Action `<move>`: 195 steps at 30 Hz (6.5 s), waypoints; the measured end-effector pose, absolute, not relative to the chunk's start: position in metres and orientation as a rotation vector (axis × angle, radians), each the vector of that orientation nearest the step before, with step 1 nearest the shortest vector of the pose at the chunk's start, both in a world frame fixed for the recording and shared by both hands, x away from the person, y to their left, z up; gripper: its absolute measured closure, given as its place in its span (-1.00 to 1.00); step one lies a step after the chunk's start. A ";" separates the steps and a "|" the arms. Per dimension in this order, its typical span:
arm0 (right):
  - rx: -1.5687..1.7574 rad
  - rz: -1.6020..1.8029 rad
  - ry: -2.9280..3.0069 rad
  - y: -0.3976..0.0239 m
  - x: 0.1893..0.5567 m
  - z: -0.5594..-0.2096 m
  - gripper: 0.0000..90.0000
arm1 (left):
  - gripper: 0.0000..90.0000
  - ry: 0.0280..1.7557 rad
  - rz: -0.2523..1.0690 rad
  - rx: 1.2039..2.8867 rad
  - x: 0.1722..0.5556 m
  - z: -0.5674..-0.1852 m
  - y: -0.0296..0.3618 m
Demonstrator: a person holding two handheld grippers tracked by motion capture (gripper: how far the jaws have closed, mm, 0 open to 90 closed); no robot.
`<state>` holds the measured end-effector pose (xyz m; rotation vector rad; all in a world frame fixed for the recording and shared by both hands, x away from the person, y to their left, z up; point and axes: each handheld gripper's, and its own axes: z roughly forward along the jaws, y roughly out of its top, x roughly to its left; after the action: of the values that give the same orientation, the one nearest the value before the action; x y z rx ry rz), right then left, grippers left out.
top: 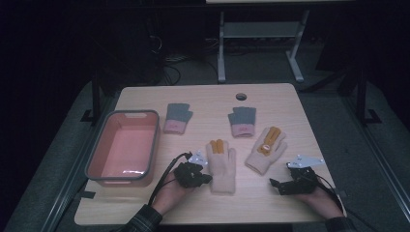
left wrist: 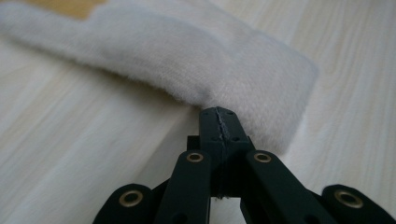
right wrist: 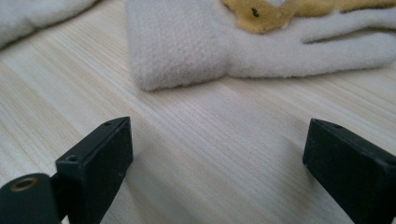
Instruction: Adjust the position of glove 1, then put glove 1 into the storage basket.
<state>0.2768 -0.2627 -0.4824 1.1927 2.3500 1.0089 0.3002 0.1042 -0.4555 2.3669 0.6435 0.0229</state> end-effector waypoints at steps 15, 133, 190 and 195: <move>1.195 1.009 2.349 -0.263 0.277 -0.482 -0.82 | 0.99 0.540 -0.008 2.335 0.290 -0.455 0.080; 1.240 0.952 2.547 -0.231 0.326 -0.451 1.00 | -0.72 0.601 0.250 2.272 0.289 -0.477 0.160; 1.388 0.942 2.310 -0.286 0.346 -0.465 0.54 | -0.72 0.606 0.248 2.276 0.290 -0.477 0.160; 1.406 0.959 2.312 -0.286 0.344 -0.462 0.54 | -0.72 0.606 0.248 2.276 0.290 -0.477 0.160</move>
<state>0.3445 -0.2856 -0.4622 1.4058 2.3124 0.9592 0.2901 0.1596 -0.4769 2.2762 0.6058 0.2482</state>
